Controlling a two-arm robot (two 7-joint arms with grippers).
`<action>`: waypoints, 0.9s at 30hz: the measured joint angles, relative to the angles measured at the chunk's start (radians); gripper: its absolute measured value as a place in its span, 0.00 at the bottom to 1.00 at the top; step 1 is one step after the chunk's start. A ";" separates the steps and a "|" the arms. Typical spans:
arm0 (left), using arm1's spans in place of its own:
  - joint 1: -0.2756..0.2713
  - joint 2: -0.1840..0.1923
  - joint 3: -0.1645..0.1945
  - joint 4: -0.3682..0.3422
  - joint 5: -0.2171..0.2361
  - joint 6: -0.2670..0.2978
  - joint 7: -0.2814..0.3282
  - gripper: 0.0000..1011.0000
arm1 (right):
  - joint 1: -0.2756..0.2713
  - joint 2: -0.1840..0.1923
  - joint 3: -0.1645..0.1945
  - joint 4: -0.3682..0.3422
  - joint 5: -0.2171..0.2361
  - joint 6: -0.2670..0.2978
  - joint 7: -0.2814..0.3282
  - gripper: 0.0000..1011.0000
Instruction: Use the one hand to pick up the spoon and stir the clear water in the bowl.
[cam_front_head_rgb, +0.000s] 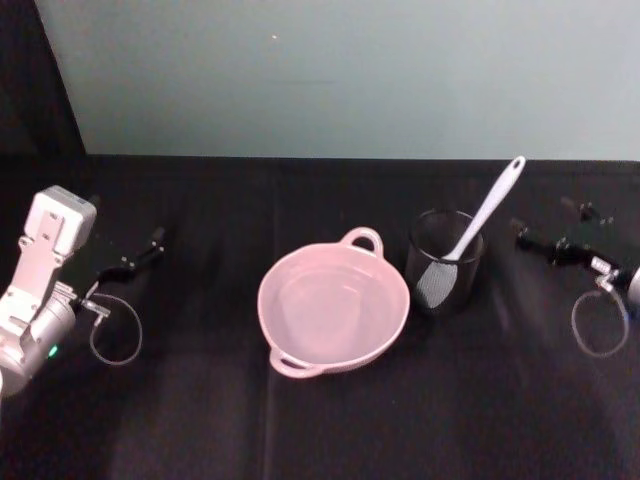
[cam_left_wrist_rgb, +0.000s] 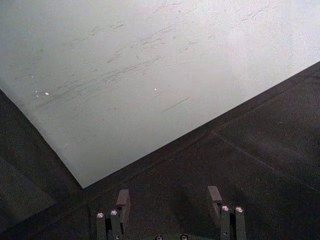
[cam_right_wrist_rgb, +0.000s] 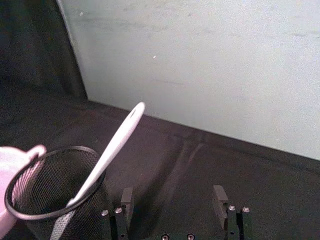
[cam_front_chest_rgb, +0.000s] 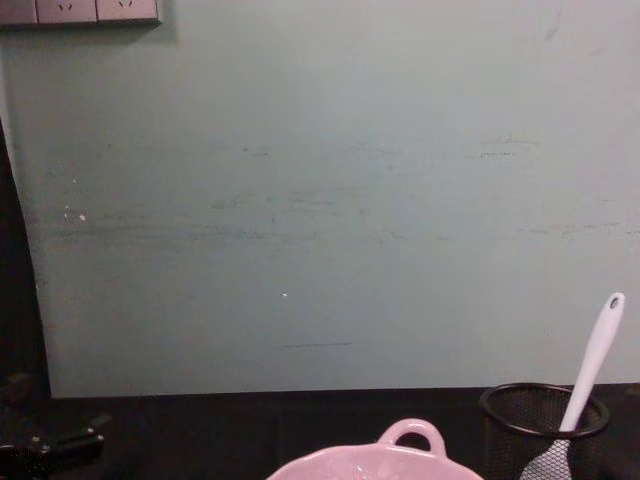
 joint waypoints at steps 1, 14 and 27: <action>0.000 0.000 0.000 0.000 0.000 0.000 0.000 1.00 | 0.003 -0.005 -0.004 0.012 -0.006 -0.007 0.006 0.99; 0.000 0.000 0.000 0.000 0.000 0.000 0.000 1.00 | 0.009 -0.017 -0.012 0.035 -0.039 -0.007 0.013 0.99; 0.000 0.000 0.000 0.000 0.000 0.000 0.000 1.00 | 0.009 -0.017 -0.012 0.034 -0.035 -0.007 0.013 0.99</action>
